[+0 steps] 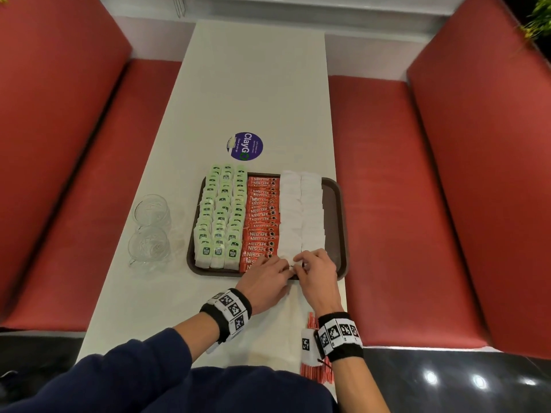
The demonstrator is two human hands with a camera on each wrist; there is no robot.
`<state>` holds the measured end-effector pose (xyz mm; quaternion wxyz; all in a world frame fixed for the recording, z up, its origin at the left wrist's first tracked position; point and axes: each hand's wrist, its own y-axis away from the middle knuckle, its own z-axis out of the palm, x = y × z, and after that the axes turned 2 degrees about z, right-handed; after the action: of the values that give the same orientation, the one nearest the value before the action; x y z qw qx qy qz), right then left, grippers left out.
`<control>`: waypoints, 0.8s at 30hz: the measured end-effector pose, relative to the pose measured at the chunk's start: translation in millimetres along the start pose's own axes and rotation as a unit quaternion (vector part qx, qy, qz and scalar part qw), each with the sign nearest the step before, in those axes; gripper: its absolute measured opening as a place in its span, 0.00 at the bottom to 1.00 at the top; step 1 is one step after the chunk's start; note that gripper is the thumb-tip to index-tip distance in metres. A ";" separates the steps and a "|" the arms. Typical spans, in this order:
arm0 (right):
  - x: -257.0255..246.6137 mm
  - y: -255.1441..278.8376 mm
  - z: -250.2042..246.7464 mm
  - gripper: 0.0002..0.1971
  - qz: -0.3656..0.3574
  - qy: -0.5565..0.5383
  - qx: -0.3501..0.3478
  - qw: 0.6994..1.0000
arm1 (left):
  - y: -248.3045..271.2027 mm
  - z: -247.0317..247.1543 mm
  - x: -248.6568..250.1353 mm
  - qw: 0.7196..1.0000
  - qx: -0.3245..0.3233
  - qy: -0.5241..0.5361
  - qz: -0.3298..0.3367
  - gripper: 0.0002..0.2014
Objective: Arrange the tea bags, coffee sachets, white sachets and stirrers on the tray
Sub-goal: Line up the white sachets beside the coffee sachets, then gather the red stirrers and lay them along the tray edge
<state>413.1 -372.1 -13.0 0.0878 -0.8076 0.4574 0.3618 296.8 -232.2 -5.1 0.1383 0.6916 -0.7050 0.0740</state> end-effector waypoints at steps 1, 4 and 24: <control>-1.0 1.6 -6.5 0.07 -0.006 -0.015 0.020 1.000 | 0.8 -1.0 0.0 1.000 0.005 0.003 0.002 0.17; 1.8 12.4 -34.2 0.04 0.001 -0.041 0.076 0.996 | 7.5 -3.7 1.8 0.999 0.010 0.048 -0.005 0.16; 31.2 182.4 21.3 0.47 0.107 0.291 0.034 0.950 | 101.4 23.7 -3.2 0.927 0.021 0.312 -0.206 0.04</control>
<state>266.0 -486.4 -14.7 -0.0610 -0.8204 0.5592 0.1024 193.7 -233.0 -19.8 0.3492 0.7662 -0.4665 0.2709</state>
